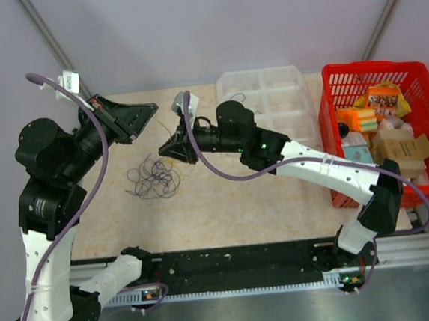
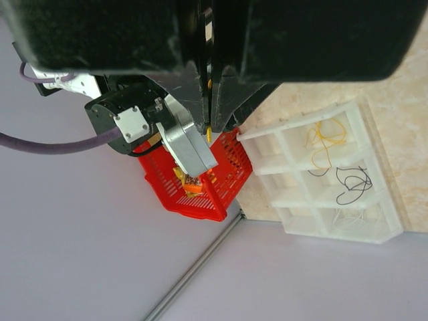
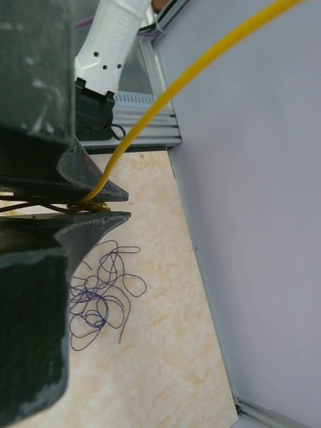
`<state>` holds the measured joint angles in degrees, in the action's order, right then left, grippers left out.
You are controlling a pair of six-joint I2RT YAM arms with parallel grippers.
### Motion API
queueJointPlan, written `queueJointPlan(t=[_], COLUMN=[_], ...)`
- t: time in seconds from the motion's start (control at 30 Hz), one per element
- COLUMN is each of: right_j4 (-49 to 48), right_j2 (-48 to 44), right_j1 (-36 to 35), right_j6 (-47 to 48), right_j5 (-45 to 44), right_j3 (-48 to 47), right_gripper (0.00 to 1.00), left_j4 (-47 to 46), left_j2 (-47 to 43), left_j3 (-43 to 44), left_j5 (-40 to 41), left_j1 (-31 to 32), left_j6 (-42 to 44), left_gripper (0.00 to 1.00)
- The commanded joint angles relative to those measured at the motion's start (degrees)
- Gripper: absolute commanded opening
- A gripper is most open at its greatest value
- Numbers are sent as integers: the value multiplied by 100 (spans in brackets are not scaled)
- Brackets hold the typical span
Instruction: Untangle the cables
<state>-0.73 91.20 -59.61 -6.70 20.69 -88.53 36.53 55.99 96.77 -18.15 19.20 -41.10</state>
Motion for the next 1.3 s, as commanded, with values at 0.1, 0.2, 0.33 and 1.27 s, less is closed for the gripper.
queueJointPlan(t=[0.1,0.2,0.33,1.27], right_j4=[-190,-295,-340,1725], right_j2=[-217,-225,-120,2710], right_j1=[81,414,933,2947], right_j6=[-191,-498,-990,1295], right_j5=[-407,-434,-434,-2324], right_j3=[47,90,108,-402], right_gripper=[0,0,0,0], left_j4=[-200,-42,230,214], left_j2=[-123,-298,-466,-1793], left_j3=[-272,-912,-1809,-3982], left_j5=[223,723,1365,1147], left_j1=[-13,-13,-13,-13], left_j6=[102,260,488,515], left_gripper=[6,43,74,64])
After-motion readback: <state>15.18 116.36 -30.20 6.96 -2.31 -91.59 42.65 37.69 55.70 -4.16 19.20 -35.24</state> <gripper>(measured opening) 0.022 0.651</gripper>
